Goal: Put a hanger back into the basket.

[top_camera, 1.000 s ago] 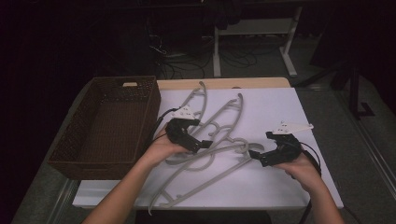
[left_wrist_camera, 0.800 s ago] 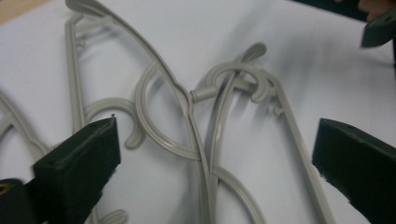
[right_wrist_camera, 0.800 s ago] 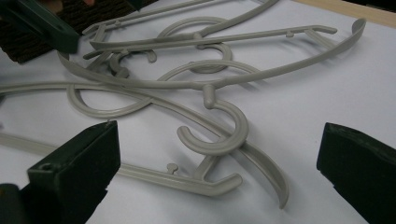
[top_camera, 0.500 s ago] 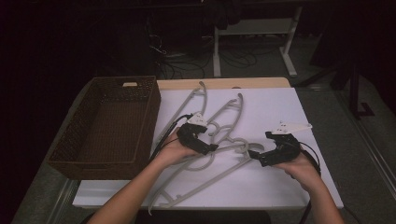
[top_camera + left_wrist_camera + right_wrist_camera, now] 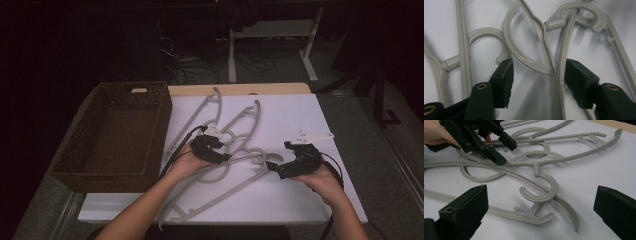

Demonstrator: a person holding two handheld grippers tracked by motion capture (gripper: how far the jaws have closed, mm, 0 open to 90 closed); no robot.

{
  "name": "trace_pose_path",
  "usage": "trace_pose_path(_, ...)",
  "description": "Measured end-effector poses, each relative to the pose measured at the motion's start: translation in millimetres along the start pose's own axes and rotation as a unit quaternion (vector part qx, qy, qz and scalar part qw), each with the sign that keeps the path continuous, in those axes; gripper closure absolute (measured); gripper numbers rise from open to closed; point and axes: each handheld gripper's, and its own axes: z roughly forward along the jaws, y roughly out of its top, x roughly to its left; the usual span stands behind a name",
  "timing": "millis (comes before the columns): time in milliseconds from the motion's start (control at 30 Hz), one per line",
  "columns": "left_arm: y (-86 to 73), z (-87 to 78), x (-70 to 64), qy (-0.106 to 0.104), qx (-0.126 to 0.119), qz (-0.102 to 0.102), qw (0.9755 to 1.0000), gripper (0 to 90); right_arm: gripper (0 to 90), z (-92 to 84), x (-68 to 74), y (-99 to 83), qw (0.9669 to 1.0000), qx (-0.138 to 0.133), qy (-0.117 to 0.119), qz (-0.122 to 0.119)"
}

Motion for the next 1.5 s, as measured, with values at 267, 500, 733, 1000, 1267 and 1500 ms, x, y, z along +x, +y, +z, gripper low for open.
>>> trace_pose_path(267,0.4,4.4,-2.5,0.001,0.021,0.004,0.9998,53.8,0.0,1.3,0.4,-0.3,1.0000,0.003,0.002,-0.003)
trace_pose_path(500,1.5,6.9,-3.2,0.010,0.043,-0.003,0.9990,59.3,0.0,1.0,0.5,-0.3,1.0000,0.002,0.003,-0.003)
trace_pose_path(733,0.6,10.1,-4.9,0.031,0.073,0.011,0.9968,62.1,0.0,1.1,0.2,-0.2,1.0000,0.001,0.006,-0.002)
trace_pose_path(1000,1.8,10.5,-9.4,0.025,0.079,0.024,0.9963,73.8,0.0,0.3,-0.4,-0.1,1.0000,-0.002,0.008,0.001)
trace_pose_path(1267,3.4,10.7,-12.0,0.024,0.085,0.035,0.9954,81.9,0.0,0.2,0.1,0.2,0.9999,-0.003,0.010,0.001)
trace_pose_path(1500,8.3,6.0,-15.5,0.030,0.082,0.028,0.9958,82.2,0.0,-0.8,-0.8,0.1,0.9999,-0.005,0.010,0.002)
